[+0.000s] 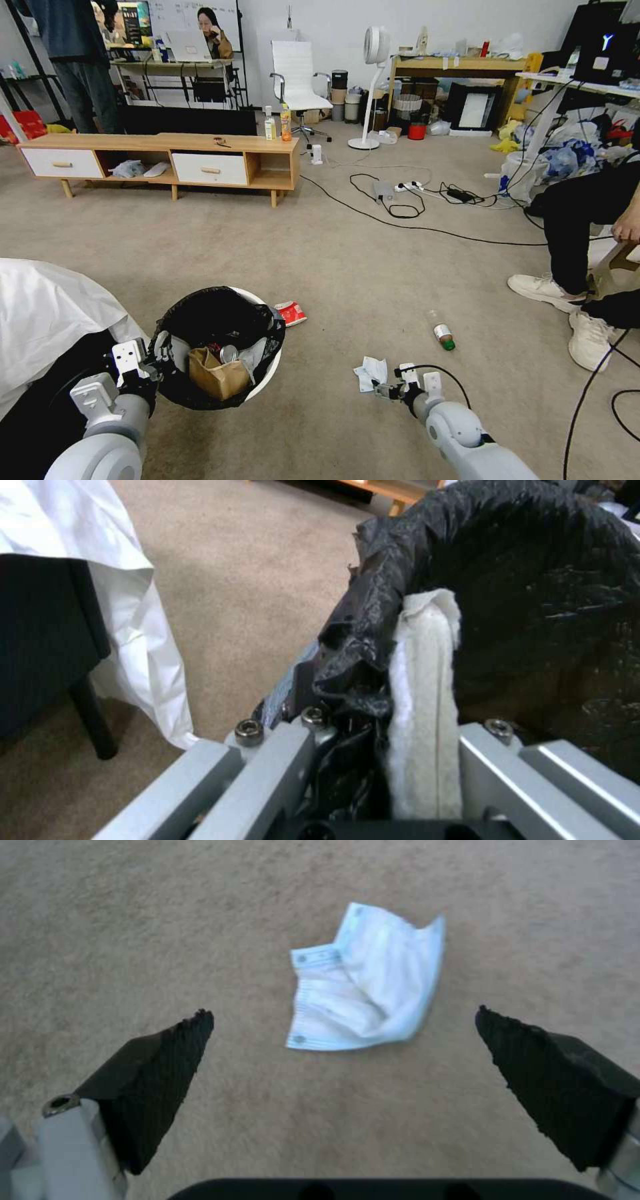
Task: Pick up the trash bin and place the garbage on the floor into it.
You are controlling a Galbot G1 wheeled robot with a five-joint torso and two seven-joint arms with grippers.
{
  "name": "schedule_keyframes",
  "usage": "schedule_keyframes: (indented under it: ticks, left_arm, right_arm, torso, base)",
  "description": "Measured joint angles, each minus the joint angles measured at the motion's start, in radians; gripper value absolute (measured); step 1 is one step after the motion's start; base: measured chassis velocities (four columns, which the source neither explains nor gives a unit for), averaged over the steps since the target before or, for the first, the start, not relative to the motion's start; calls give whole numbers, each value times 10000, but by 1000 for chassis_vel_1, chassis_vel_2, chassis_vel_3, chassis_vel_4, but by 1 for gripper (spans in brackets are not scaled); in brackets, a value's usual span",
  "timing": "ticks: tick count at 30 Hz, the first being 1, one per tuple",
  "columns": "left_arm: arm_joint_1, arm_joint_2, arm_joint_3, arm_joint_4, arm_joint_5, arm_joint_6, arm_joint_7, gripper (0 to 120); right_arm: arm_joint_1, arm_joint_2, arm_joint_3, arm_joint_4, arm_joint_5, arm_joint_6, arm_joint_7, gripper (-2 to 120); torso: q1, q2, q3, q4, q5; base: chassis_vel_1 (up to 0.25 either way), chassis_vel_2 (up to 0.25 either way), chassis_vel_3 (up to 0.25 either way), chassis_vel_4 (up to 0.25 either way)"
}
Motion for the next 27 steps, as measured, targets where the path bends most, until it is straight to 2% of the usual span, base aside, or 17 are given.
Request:
schedule_keyframes:
  ticks: [8,16,23,27]
  left_arm:
    - [58,-49,64,-24,143,-7,4,6]
    - [147,-112,129,-78,267,-36,8,6]
    - [192,-127,138,-117,289,-47,13,6]
    - [263,-140,124,-129,308,-87,31,6]
  right_arm:
    - [432,602,-134,-1533,-493,883,-732,100]
    - [603,762,-29,-2513,-834,1540,-1081,100]
    - [799,890,46,-2996,-971,1808,-1128,100]
    - [1258,1058,177,-3767,-1060,2097,-1145,100]
  torso:
    - [0,0,0,0,2]
    - [0,0,0,-3,1]
    - [0,0,0,-1,2]
    - [1,0,-1,-2,3]
  base:
    - [0,0,0,0]
    - [0,0,0,0]
    - [0,0,0,0]
    - [0,0,0,0]
